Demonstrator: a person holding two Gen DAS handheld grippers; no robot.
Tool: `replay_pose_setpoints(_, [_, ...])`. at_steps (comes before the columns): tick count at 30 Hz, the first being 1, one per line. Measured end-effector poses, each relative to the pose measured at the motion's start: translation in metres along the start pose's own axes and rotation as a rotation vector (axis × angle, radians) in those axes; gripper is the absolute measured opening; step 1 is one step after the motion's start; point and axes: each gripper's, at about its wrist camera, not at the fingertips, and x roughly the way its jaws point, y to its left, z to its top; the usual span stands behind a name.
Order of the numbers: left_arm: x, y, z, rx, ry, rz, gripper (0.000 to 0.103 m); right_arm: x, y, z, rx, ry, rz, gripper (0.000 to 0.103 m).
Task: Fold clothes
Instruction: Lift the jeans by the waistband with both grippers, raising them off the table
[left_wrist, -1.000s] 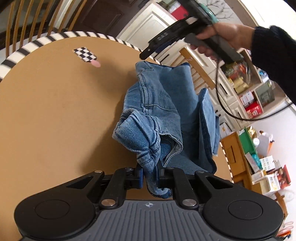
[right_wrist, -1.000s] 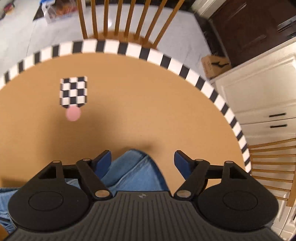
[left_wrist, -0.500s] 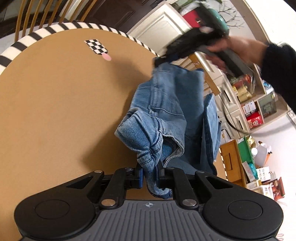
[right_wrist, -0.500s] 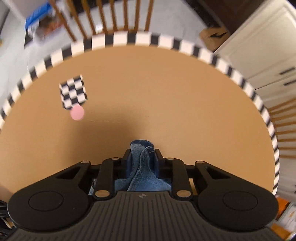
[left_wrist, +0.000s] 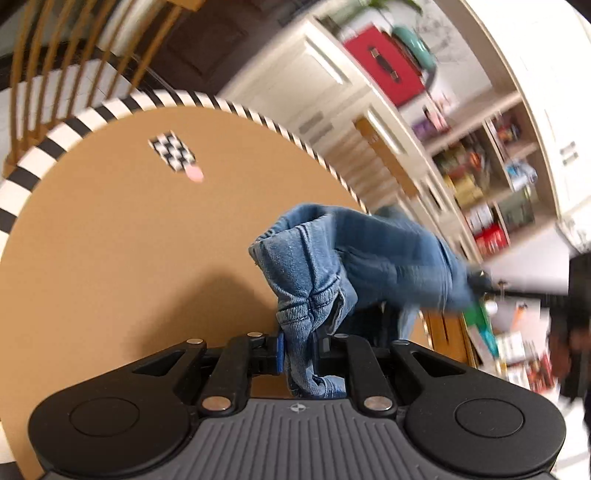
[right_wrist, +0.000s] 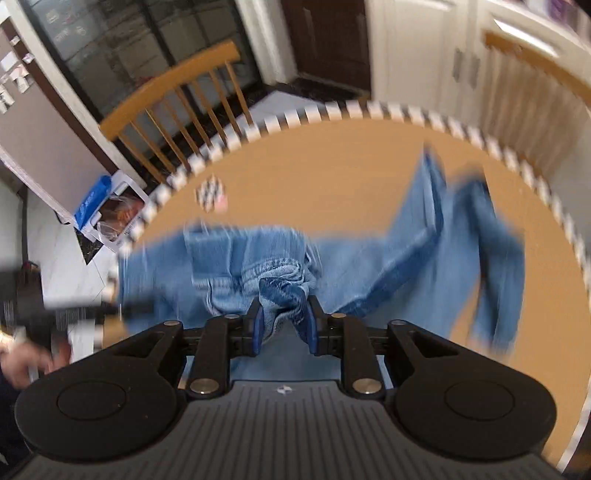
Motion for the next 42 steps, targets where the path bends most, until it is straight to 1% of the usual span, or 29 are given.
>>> replay_pose_setpoints(3, [0.015,0.004,-0.011,0.080,0.075,0.052,0.015,0.027,0.001,-0.074,0.039,0.052,-0.019,0.025])
replay_pose_setpoints(4, [0.020,0.004,-0.015,0.115,0.088,0.080,0.015,0.039,0.003,-0.091,0.044,0.071,-0.036,0.026])
replay_pose_setpoints(6, [0.019,0.004,-0.018,0.139,0.094,0.099,0.015,0.049,0.000,-0.108,0.078,0.057,-0.054,0.026])
replay_pose_setpoints(8, [0.016,0.005,-0.018,0.146,0.096,0.107,0.015,0.032,0.001,-0.113,0.068,-0.008,-0.034,0.034])
replay_pose_setpoints(9, [0.016,0.006,-0.017,0.143,0.098,0.110,0.015,0.018,0.001,-0.109,0.035,-0.051,-0.029,0.040])
replay_pose_setpoints(10, [0.017,0.007,-0.016,0.141,0.099,0.114,0.016,0.004,0.000,-0.105,0.001,-0.094,-0.025,0.054])
replay_pose_setpoints(12, [0.023,0.003,-0.014,0.150,0.097,0.119,0.016,-0.018,0.002,-0.090,-0.100,-0.183,-0.036,0.065])
replay_pose_setpoints(14, [0.028,-0.001,-0.014,0.157,0.094,0.123,0.016,-0.027,0.000,-0.070,-0.089,-0.201,0.023,0.065])
replay_pose_setpoints(15, [0.029,-0.002,-0.014,0.155,0.093,0.123,0.016,-0.021,-0.007,-0.060,-0.049,-0.188,0.076,0.068])
replay_pose_setpoints(16, [0.029,-0.002,-0.015,0.152,0.092,0.123,0.016,-0.008,-0.017,-0.047,-0.004,-0.157,0.118,0.069])
replay_pose_setpoints(18, [0.027,-0.003,-0.015,0.143,0.092,0.123,0.016,0.004,-0.028,-0.043,0.054,-0.066,0.179,0.069])
replay_pose_setpoints(19, [0.026,-0.003,-0.015,0.136,0.093,0.122,0.015,0.013,-0.031,-0.047,0.071,-0.015,0.191,0.068])
replay_pose_setpoints(20, [0.025,-0.003,-0.015,0.130,0.093,0.119,0.016,0.017,-0.034,-0.051,0.079,0.010,0.197,0.068])
replay_pose_setpoints(23, [0.023,-0.003,-0.018,0.130,0.091,0.114,0.016,0.026,-0.038,-0.070,0.103,0.001,0.173,0.069])
replay_pose_setpoints(24, [0.023,-0.003,-0.018,0.130,0.091,0.111,0.019,0.030,-0.039,-0.075,0.116,-0.006,0.165,0.069])
replay_pose_setpoints(25, [0.023,-0.003,-0.019,0.130,0.092,0.108,0.020,0.036,-0.041,-0.078,0.150,0.018,0.180,0.069])
replay_pose_setpoints(28, [0.023,-0.003,-0.018,0.124,0.096,0.102,0.023,0.064,-0.032,-0.077,0.204,0.078,0.177,0.071])
replay_pose_setpoints(30, [0.024,-0.004,-0.016,0.123,0.098,0.100,0.027,0.064,-0.027,-0.079,0.189,0.048,0.184,0.073])
replay_pose_setpoints(31, [0.024,-0.004,-0.016,0.122,0.100,0.099,0.028,0.063,-0.026,-0.080,0.201,0.028,0.196,0.074])
replay_pose_setpoints(32, [0.025,-0.003,-0.015,0.122,0.101,0.098,0.029,0.062,-0.028,-0.083,0.218,0.013,0.209,0.074])
replay_pose_setpoints(33, [0.025,-0.003,-0.014,0.122,0.100,0.098,0.029,0.062,-0.030,-0.085,0.234,-0.003,0.221,0.062])
replay_pose_setpoints(34, [0.025,-0.003,-0.013,0.121,0.097,0.098,0.029,0.061,-0.029,-0.086,0.228,-0.019,0.209,0.033])
replay_pose_setpoints(35, [0.024,-0.003,-0.012,0.115,0.090,0.096,0.029,0.073,-0.024,-0.086,0.221,-0.034,0.192,0.027])
replay_pose_setpoints(36, [0.023,-0.003,-0.011,0.105,0.078,0.089,0.027,0.069,-0.024,-0.088,0.229,-0.050,0.191,0.025])
replay_pose_setpoints(37, [0.021,-0.003,-0.010,0.102,0.062,0.081,0.025,0.067,-0.024,-0.090,0.242,-0.067,0.214,0.022])
replay_pose_setpoints(38, [0.019,-0.004,-0.009,0.102,0.047,0.074,0.023,0.064,-0.024,-0.091,0.256,-0.084,0.237,0.022])
replay_pose_setpoints(39, [0.018,-0.005,-0.007,0.108,0.032,0.068,0.019,0.059,-0.022,-0.092,0.260,-0.105,0.248,0.021])
replay_pose_setpoints(40, [0.017,-0.007,-0.006,0.117,0.021,0.063,0.019,0.054,-0.020,-0.092,0.264,-0.126,0.259,0.021])
replay_pose_setpoints(42, [0.016,-0.013,-0.004,0.136,0.005,0.052,0.016,0.043,-0.014,-0.090,0.241,-0.148,0.254,0.021])
